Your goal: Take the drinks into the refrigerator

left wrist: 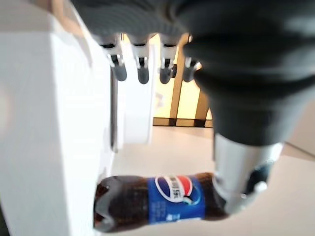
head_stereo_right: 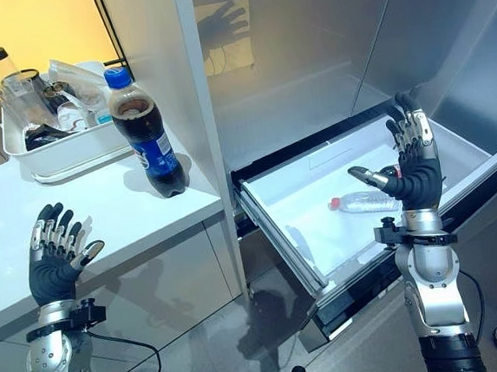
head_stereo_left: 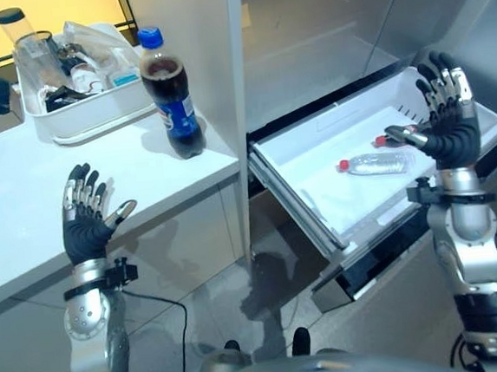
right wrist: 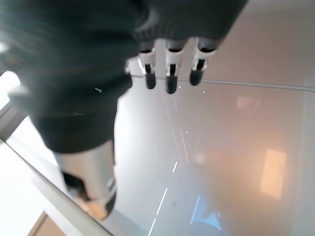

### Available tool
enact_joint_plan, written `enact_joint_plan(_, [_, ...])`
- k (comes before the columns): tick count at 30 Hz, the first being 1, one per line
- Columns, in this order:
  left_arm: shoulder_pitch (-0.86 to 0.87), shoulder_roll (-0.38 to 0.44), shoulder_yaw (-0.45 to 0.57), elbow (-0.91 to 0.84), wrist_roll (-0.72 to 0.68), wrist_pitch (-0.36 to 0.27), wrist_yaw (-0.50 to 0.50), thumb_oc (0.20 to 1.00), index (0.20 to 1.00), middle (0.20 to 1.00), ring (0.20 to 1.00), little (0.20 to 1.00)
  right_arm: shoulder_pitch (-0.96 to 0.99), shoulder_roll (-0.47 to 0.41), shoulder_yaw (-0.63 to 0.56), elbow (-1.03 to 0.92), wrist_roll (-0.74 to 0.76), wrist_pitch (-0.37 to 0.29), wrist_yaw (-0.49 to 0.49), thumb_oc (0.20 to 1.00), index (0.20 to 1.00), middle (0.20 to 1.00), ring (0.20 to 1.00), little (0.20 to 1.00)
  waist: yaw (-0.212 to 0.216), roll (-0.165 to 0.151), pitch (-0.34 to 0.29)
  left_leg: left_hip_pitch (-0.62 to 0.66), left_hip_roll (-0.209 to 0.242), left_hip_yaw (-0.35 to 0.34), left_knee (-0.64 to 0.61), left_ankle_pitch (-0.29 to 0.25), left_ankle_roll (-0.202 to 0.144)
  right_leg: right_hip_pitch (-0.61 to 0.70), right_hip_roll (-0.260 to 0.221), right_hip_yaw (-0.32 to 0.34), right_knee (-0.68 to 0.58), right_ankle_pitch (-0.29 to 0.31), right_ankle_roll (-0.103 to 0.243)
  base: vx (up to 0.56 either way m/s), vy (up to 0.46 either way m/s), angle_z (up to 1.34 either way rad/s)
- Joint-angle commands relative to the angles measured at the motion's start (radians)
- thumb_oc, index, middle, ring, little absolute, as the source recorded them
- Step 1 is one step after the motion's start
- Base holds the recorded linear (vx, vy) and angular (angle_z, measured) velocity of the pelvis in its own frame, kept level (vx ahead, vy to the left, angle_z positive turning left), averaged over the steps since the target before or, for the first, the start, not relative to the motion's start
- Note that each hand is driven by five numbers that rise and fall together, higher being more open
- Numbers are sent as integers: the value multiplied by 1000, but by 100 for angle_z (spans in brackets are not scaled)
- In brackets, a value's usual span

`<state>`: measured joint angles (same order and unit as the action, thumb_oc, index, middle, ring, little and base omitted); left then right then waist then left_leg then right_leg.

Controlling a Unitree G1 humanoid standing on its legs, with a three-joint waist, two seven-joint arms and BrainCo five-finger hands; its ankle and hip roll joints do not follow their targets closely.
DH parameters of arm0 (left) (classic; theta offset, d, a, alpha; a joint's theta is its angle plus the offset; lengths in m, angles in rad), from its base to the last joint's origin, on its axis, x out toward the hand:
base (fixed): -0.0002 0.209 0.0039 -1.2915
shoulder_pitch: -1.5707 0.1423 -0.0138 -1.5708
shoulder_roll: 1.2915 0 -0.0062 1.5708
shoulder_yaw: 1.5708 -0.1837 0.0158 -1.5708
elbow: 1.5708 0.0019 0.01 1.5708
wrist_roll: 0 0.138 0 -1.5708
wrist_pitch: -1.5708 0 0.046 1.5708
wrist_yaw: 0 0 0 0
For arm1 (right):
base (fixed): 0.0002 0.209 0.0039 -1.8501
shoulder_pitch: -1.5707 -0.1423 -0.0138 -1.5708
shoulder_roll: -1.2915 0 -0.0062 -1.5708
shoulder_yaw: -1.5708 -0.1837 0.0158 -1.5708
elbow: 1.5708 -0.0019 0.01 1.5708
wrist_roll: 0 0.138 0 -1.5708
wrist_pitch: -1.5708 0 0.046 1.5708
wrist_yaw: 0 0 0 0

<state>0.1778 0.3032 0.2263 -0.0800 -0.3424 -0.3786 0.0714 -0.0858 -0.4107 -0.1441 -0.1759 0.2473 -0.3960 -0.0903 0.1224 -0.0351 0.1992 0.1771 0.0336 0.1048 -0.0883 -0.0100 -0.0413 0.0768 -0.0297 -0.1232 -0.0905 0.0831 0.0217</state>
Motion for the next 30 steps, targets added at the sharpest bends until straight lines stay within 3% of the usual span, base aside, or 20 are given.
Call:
enact_joint_plan(1, [-68,71,28,21,64,-45,33,1000,1000,1000,1000,1000,-87,-17,5,-46,19,-32,8,1000,1000,1000,1000,1000,-13,-24,-14,-2,-18,-23,1,-43,12,8,-64,-28,107,-54,83,64,22,0])
enact_joint_plan(10, [-229,193,-32,181,185,-11,94,1000,1000,1000,1000,1000,-125,-40,71,-49,54,-13,55,1000,1000,1000,1000,1000,-46,-10,-27,25,-17,6,1,-56,11,13,-54,0,112,-62,85,12,7,-2])
enact_joint_plan(16, [-359,259,-82,290,179,23,108,1000,1000,1000,1000,1000,-137,-61,120,-75,96,10,104,1000,1000,1000,1000,1000,-77,-2,-35,42,-13,26,1,-62,8,14,-46,17,116,-68,86,24,5,-12])
enact_joint_plan(23, [-516,393,-115,387,182,59,120,1000,1000,1000,1000,1000,-138,-87,155,-80,124,32,139,1000,1000,1000,1000,1000,-102,5,-44,60,-9,45,1,-65,3,20,-37,32,114,-70,86,24,-5,-13])
enact_joint_plan(30, [-591,421,-167,462,161,83,90,1000,1000,1000,1000,1000,-122,-87,157,-95,132,41,150,1000,1000,1000,1000,1000,-116,6,-47,67,-6,49,1,-67,1,26,-33,36,113,-72,88,0,0,0])
